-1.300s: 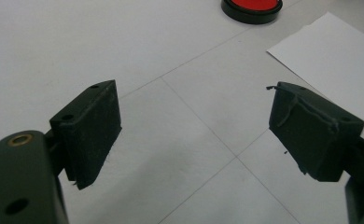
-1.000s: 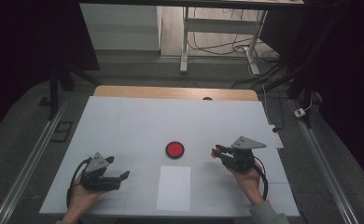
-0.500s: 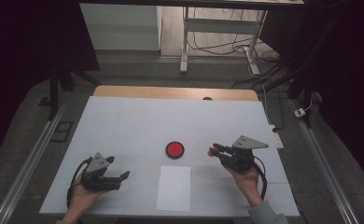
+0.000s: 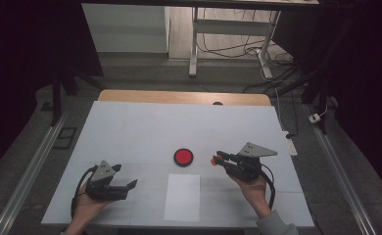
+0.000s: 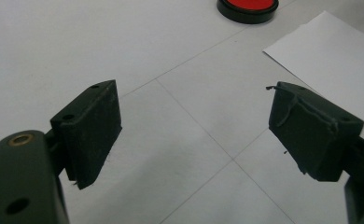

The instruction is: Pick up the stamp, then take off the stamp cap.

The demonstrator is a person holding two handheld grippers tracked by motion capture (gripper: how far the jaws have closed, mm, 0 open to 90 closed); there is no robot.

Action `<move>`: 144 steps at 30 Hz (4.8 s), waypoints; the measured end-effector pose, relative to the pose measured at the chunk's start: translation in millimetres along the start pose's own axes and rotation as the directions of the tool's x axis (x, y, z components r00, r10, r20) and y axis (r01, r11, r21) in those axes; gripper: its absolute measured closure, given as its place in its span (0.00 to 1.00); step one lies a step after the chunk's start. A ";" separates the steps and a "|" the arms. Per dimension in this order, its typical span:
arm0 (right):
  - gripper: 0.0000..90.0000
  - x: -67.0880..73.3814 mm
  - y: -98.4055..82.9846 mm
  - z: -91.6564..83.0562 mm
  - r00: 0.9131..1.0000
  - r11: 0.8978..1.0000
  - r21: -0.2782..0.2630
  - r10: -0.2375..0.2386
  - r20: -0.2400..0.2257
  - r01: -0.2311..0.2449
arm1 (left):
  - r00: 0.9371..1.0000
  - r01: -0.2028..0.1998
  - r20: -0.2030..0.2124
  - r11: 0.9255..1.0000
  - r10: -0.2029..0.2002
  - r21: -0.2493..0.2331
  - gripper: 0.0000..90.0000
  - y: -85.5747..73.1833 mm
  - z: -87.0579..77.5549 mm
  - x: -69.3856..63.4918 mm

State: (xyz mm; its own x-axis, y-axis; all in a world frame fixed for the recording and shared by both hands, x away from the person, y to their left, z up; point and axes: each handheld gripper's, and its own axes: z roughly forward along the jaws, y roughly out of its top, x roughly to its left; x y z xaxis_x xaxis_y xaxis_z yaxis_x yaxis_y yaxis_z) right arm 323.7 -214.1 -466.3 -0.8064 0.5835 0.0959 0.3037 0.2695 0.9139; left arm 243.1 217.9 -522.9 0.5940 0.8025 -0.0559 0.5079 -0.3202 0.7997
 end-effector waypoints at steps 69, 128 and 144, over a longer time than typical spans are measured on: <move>0.80 54.2 -4.8 43.3 0.989 0.997 0.044 -0.059 -0.139 0.066 | 1.000 -0.030 0.000 1.000 0.030 -0.009 0.18 3.3 -1.5 -8.2; 0.80 48.2 -5.5 44.9 0.990 0.997 0.037 -0.068 -0.125 0.073 | 0.972 -0.181 0.156 0.983 0.175 0.029 0.23 56.7 52.2 -60.1; 0.80 48.5 -4.8 44.2 0.990 0.996 0.036 -0.071 -0.119 0.076 | 0.963 -0.200 0.190 0.980 0.191 0.026 0.22 66.1 62.3 -72.6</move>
State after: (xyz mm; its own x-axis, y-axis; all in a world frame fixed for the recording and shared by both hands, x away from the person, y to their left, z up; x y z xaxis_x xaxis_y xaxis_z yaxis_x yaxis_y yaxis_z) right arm 305.6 -153.2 -483.4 -0.8809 0.4670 0.0768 0.2593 0.3404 0.9038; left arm 272.4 107.1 -503.3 0.7875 0.6161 -0.0143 0.3949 -0.4867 0.7792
